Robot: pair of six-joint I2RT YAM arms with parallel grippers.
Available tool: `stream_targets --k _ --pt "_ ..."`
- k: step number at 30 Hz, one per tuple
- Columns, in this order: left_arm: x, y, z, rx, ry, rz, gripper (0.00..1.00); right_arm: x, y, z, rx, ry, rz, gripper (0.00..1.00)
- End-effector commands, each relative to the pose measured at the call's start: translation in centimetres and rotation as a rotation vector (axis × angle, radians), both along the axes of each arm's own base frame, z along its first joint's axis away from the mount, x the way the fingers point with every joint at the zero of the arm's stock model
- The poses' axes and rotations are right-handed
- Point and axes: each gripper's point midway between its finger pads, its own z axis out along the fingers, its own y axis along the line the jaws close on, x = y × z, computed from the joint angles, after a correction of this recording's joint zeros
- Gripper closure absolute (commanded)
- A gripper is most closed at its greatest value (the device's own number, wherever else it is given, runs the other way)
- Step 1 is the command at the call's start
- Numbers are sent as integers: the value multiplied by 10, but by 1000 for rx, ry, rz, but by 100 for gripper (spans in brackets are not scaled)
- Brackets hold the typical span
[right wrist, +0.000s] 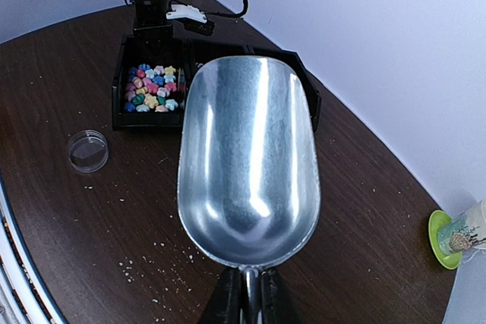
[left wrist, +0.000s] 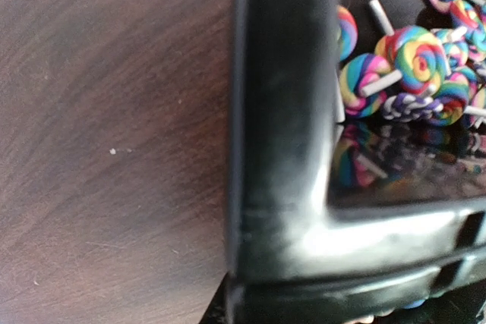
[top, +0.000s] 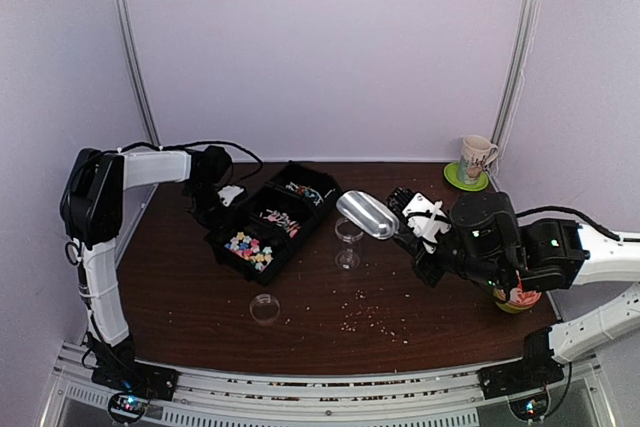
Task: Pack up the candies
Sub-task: Adjust the fake candies in the storage box.
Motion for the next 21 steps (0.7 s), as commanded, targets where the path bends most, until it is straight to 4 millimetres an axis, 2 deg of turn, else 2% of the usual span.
stream_targets --k 1,4,6,14,21 --pt "1 6 -13 2 11 28 87 1 -2 17 46 -11 -10 100" --pt "2 8 -15 -1 17 36 90 1 -2 19 50 -13 -12 100" --pt "2 8 -15 -2 19 40 100 1 -2 19 50 -11 -9 100" --pt "4 6 -3 -26 0 63 100 -1 0 23 34 0 10 100" --pt "-1 -14 22 -173 -25 97 100 -4 8 34 -1 17 47 100"
